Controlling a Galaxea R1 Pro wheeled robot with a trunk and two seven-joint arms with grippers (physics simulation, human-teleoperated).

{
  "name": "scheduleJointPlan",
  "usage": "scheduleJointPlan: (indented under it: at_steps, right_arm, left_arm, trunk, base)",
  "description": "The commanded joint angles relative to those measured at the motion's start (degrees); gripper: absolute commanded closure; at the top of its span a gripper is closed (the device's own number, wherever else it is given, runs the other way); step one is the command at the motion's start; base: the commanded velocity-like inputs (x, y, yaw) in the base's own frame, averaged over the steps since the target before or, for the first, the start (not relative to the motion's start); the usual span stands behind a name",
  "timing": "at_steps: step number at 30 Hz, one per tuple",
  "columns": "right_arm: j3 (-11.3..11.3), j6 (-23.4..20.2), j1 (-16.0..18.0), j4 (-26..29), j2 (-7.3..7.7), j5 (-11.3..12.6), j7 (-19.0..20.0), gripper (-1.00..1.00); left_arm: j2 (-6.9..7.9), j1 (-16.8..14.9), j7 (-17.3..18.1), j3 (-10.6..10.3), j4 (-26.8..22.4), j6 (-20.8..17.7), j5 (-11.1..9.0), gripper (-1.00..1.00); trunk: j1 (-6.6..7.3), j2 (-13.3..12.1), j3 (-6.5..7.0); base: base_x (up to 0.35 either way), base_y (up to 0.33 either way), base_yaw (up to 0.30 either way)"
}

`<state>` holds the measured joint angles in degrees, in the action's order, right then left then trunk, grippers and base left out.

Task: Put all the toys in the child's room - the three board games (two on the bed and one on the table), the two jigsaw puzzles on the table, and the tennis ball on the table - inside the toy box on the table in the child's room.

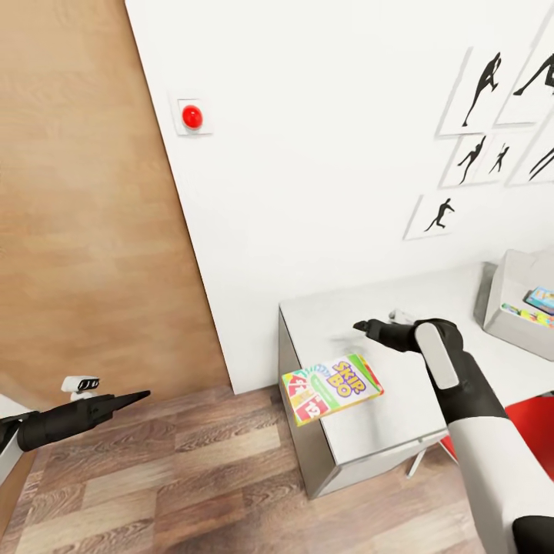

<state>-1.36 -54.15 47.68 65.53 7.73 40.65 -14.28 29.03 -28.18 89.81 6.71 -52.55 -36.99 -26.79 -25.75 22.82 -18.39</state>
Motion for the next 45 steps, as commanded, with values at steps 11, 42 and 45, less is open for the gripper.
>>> scheduleJointPlan:
  at_steps: [11, 42, 45]
  right_arm:
    - [-6.72, -5.77, -8.24, 16.02, 0.08, 2.33, 0.06, -1.00]
    - [-20.48, 6.49, -44.11, 25.15, 3.70, 18.29, 60.95, -1.00]
    - [-20.54, 7.53, -44.87, 25.16, 3.78, 18.22, 63.53, -1.00]
  left_arm:
    - [-0.02, -0.03, 0.19, -0.03, -0.01, -0.54, -0.02, -1.00]
    - [-0.18, -0.03, 0.19, 0.03, -0.01, -0.87, 0.10, -1.00]
    - [-0.19, -0.03, 0.19, 0.09, -0.01, -0.92, 0.13, -1.00]
  trunk:
    - [-0.04, 0.10, 0.93]
    - [-0.04, 0.10, 3.84]
    - [-0.04, 0.10, 4.13]
  base:
    - [0.000, 0.000, 0.000]
    - [0.000, 0.000, 0.000]
    - [0.000, 0.000, 0.000]
